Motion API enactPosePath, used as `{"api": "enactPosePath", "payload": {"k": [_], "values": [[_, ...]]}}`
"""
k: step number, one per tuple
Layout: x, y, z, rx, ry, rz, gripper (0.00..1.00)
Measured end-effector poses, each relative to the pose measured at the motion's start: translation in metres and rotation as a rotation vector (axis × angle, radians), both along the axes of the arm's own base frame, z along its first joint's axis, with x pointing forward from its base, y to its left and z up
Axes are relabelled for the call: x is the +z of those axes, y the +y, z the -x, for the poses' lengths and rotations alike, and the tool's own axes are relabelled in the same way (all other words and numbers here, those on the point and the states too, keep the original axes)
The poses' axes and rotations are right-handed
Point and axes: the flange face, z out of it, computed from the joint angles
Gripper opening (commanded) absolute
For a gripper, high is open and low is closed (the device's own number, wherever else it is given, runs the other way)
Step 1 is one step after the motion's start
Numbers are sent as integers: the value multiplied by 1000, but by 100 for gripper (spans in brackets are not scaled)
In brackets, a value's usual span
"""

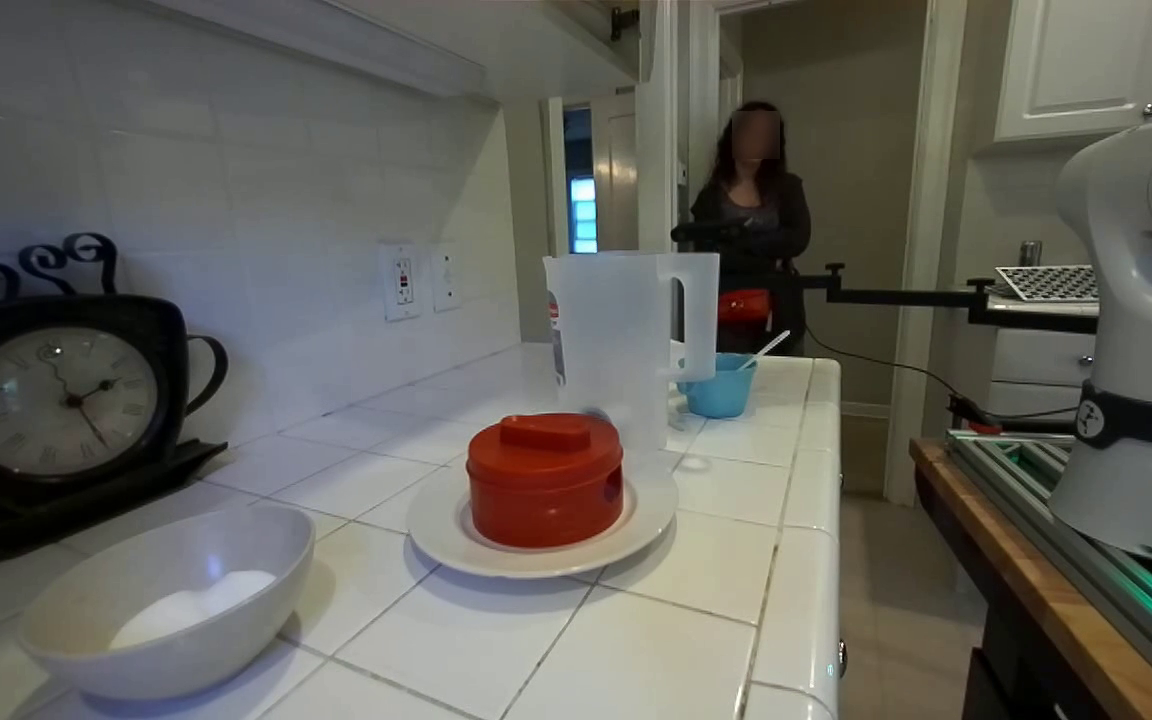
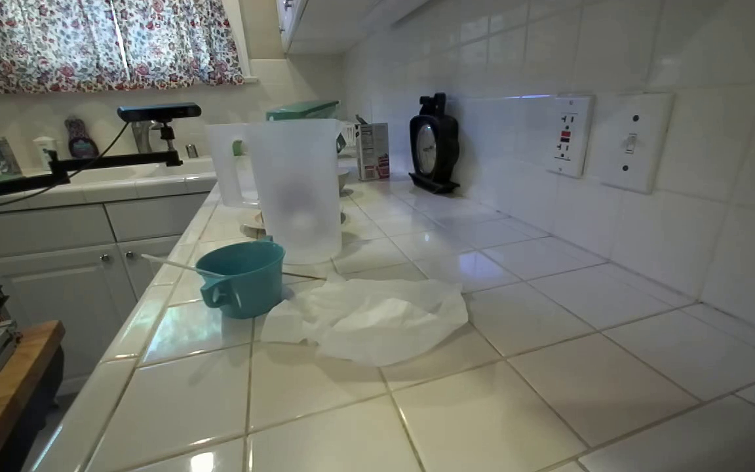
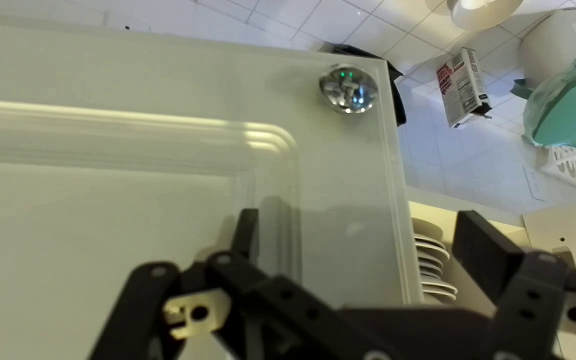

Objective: Close the cupboard door

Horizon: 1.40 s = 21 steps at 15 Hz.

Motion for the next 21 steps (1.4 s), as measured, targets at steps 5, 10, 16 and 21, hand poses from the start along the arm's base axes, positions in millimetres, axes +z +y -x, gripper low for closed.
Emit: {"api": "enactPosePath", "payload": {"k": [5,10,16,21], "values": [[2,2,-17,14,5,23,100],[8,5,-20,28,1,43,100],[9,28,34,100,172,59,100],[3,30,67,67,299,57,100]]}}
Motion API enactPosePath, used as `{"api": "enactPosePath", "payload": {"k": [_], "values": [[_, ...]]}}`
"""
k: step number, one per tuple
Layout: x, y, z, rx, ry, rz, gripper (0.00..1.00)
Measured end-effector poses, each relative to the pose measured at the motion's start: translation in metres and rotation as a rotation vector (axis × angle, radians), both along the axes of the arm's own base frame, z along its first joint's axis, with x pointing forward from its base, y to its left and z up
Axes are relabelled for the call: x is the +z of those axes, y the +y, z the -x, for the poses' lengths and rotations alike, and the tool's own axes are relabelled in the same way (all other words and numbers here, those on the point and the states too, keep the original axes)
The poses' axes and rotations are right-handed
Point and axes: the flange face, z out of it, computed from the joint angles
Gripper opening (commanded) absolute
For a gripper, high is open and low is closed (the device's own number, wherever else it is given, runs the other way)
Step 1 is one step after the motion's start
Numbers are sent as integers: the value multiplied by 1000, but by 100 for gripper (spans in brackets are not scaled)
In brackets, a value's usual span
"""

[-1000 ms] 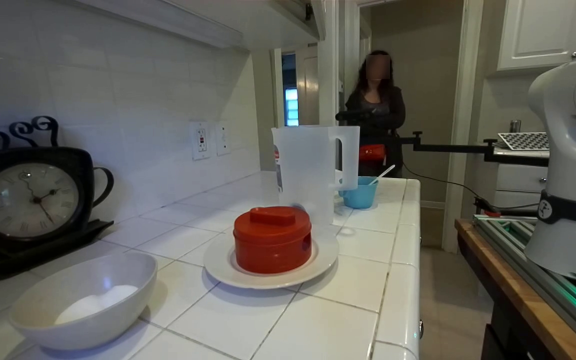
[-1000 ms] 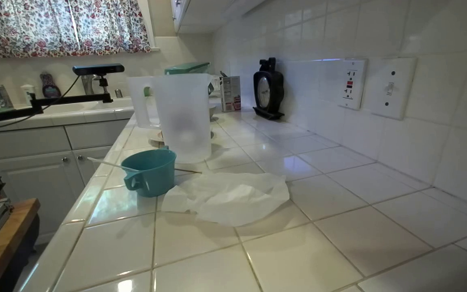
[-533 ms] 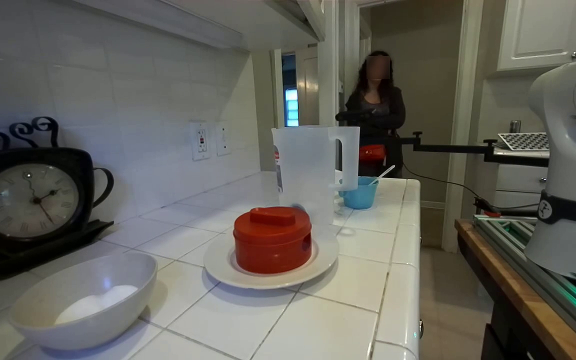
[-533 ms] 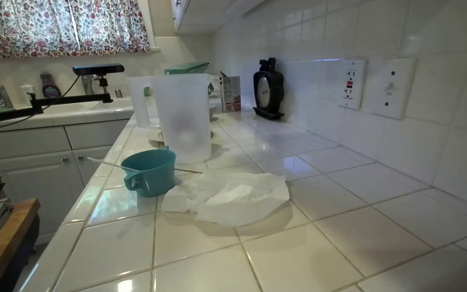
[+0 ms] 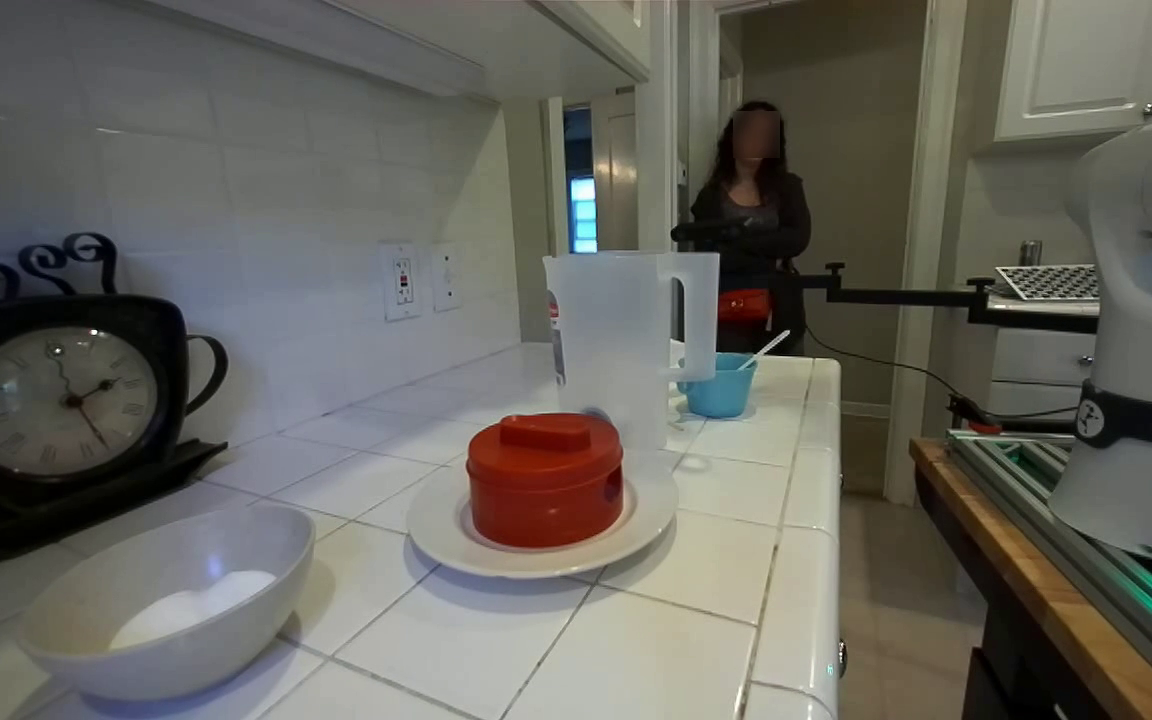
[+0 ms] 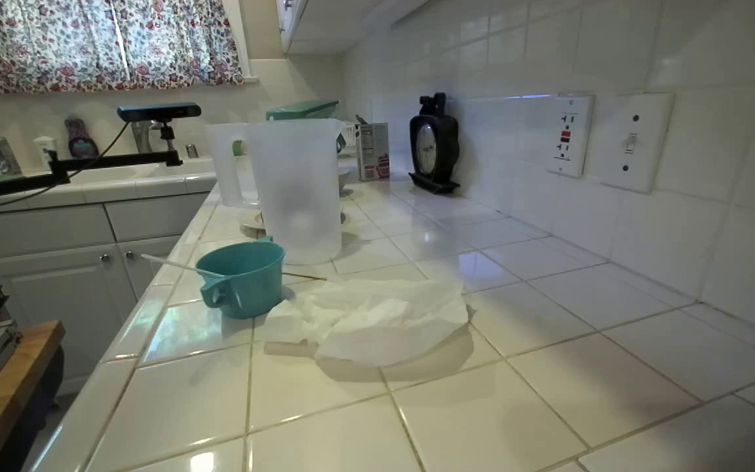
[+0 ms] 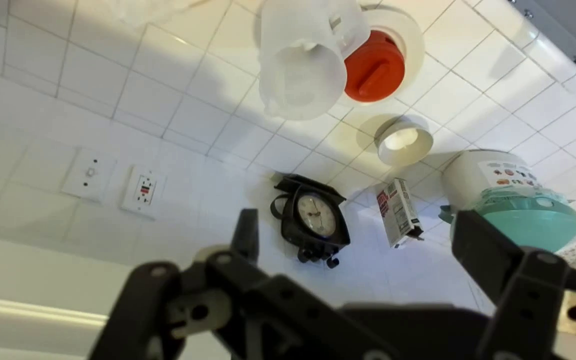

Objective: Close the cupboard door

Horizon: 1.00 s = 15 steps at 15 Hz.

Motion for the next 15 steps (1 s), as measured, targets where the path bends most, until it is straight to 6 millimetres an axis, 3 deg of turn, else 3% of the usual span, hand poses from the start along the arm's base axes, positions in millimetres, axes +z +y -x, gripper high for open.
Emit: {"api": "enactPosePath", "payload": {"k": [7,15], "values": [[-43,23,10,-147,290,-26,100],[-44,22,10,-178,296,-26,100]]}}
